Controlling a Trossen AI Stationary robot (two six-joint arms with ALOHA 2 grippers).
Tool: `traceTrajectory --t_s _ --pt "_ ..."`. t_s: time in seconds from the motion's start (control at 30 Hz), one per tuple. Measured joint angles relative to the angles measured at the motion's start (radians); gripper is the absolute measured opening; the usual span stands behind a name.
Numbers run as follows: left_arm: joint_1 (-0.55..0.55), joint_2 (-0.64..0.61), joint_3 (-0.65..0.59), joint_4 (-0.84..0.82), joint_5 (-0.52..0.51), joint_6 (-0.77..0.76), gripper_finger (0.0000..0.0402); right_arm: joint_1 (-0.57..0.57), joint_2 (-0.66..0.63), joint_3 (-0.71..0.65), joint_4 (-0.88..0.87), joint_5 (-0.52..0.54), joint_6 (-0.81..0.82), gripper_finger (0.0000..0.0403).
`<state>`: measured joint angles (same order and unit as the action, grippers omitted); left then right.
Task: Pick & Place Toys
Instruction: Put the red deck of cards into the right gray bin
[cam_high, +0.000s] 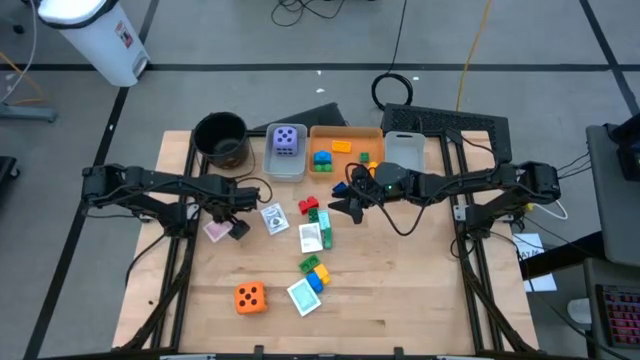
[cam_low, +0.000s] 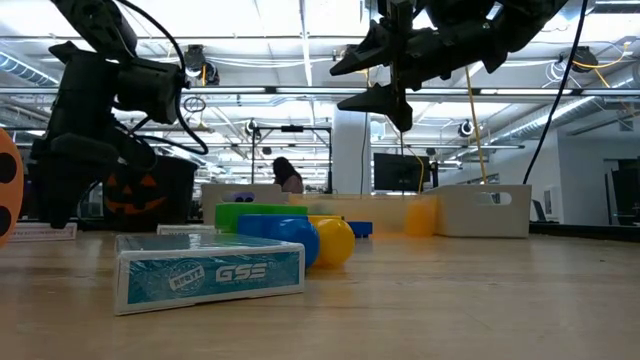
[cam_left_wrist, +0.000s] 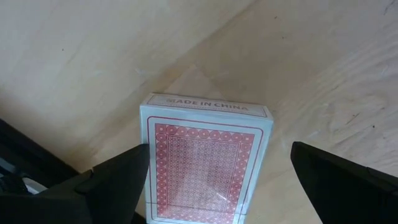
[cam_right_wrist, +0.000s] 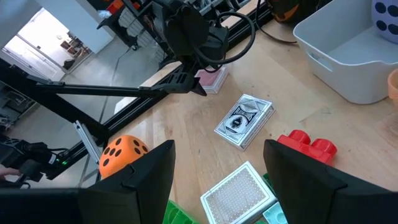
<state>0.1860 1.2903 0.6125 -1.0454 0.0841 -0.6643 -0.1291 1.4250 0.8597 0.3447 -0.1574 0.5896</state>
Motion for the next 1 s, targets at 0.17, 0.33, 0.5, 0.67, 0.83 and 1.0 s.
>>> traceTrajectory --t_s 0.17,0.33,0.5,0.67,0.83,1.0 --pt "0.0 -0.004 0.021 -0.018 -0.009 -0.009 0.0395 0.0 0.0 0.0 0.0 0.003 0.0 0.0235" --pt "0.0 -0.005 0.052 -0.053 -0.056 0.022 0.0395 -0.002 0.0 0.0 0.0 0.003 -0.002 0.0235" --pt "0.01 -0.004 0.052 -0.065 -0.048 0.081 0.0395 -0.002 0.0 0.0 0.0 0.003 0.005 0.0235" --pt "0.048 -0.004 0.045 -0.065 -0.056 0.105 0.0395 -0.002 0.0 0.0 0.0 0.003 0.019 0.0235" --pt "0.088 -0.004 0.02 -0.039 -0.005 0.111 0.0395 -0.002 0.0 0.0 0.0 0.002 0.027 0.0235" --pt "0.095 -0.004 0.019 -0.039 -0.009 0.134 0.0395 -0.002 0.0 0.0 0.0 0.0 0.027 0.0235"
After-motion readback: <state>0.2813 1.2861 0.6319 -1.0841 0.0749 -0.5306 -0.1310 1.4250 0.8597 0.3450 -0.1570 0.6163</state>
